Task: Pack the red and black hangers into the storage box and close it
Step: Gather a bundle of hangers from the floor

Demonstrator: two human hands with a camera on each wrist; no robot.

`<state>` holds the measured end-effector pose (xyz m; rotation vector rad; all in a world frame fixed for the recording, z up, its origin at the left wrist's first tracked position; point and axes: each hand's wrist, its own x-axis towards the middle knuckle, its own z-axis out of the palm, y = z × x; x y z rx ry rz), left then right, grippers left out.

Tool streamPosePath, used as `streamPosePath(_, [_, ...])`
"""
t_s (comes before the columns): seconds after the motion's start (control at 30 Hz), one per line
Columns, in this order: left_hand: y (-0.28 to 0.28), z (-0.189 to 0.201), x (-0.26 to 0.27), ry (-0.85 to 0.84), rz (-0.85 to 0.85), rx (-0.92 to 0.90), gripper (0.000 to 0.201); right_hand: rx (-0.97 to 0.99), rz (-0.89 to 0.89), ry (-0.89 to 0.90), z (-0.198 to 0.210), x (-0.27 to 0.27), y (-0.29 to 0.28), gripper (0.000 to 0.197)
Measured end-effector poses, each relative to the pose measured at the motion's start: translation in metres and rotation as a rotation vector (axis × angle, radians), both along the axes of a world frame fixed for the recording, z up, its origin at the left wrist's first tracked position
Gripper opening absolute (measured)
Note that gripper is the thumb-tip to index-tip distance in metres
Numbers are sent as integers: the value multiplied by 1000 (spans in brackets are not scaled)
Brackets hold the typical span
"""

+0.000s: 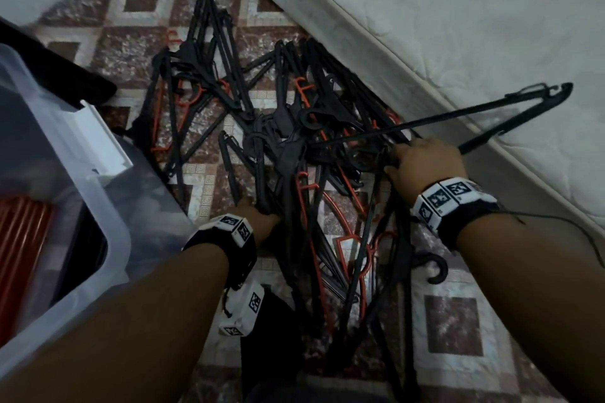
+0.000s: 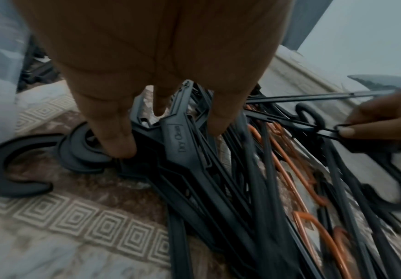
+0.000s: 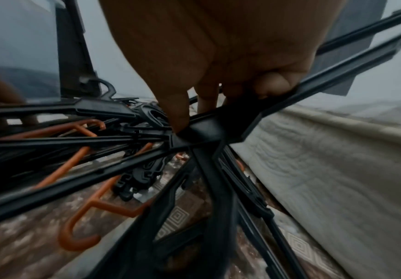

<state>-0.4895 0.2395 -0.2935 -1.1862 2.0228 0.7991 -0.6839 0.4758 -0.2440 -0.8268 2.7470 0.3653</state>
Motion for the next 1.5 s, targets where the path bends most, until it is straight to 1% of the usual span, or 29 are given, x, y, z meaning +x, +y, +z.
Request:
streamPosePath(0.07, [-5,2,2,2,-9,20,99,-79,-52,-18,1,-2,10,33])
streamPosePath(0.1, [-6,3,3,20,4,24,97,-89,-101,-75,1,-3,13,31])
streamPosePath(0.2, [-2,7,3,96,30,52,72,-87,-254,-338,-2,4,12,35])
streamPosePath(0.27, [2,9,1,117,-29,63,65,-123,-315,-455,-9,15,2,43])
streamPosePath(0.33, [10,10,-1,156,-73,77,64,-183,-345,-510,-16,30,-12,44])
streamPosePath(0.4, [24,12,-5,211,-86,157,60,-265,-363,-587,-20,45,-24,33])
streamPosePath(0.47, [31,15,-13,280,-8,239,52,-300,-340,-641,-21,56,-29,29])
streamPosePath(0.5, [33,14,-16,301,32,230,45,-304,-324,-634,-21,60,-30,31])
streamPosePath(0.57, [33,16,-9,306,50,84,29,-288,-309,-555,-21,66,-25,38])
streamPosePath(0.6, [32,13,-3,261,-20,-70,25,-264,-311,-475,-21,69,-22,45])
streamPosePath(0.63, [33,12,5,134,-60,-140,25,-231,-320,-371,-20,74,-17,53])
streamPosePath(0.67, [32,22,12,-47,-123,-206,34,-203,-349,-265,-19,78,-13,59])
streamPosePath(0.7, [30,21,20,-88,15,-338,40,-194,-393,-184,-18,83,-10,64])
streamPosePath(0.73, [31,24,22,-106,91,-289,42,-197,-444,-141,-19,87,-8,66])
streamPosePath(0.77, [30,5,24,-24,200,-215,49,-202,-495,-139,-22,90,-6,67])
streamPosePath(0.8, [31,-3,23,63,289,-46,54,-193,-540,-174,-25,92,-6,67])
streamPosePath(0.87, [33,-2,19,75,435,240,60,-171,-590,-293,-32,94,-7,69])
streamPosePath(0.93, [37,-3,16,79,584,317,71,-171,-572,-356,-37,95,-11,70])
streamPosePath(0.97, [37,-2,16,87,615,323,69,-165,-542,-356,-37,95,-13,69])
streamPosePath(1.03, [37,0,13,171,712,358,49,-141,-487,-366,-35,92,-16,66])
streamPosePath(1.07, [37,2,12,221,783,413,39,-133,-475,-388,-34,91,-17,64])
streamPosePath(1.1, [38,4,12,274,852,480,36,-135,-463,-406,-32,90,-18,62])
streamPosePath(1.17, [42,9,13,377,973,632,41,-161,-433,-420,-31,90,-19,61])
streamPosePath(1.23, [45,13,13,427,1011,750,43,-225,-423,-438,-31,92,-22,60])
streamPosePath(1.3, [50,19,13,436,981,779,45,-283,-430,-481,-32,97,-26,60])
streamPosePath(1.37, [57,23,11,452,968,782,45,-300,-444,-517,-34,100,-31,68])
streamPosePath(1.43, [60,25,8,473,952,708,46,-333,-472,-550,-35,99,-36,75])
streamPosePath(1.47, [60,27,5,482,909,625,47,-360,-492,-572,-35,98,-38,78])
streamPosePath(1.5, [58,28,2,478,815,530,51,-388,-509,-590,-34,97,-39,81])
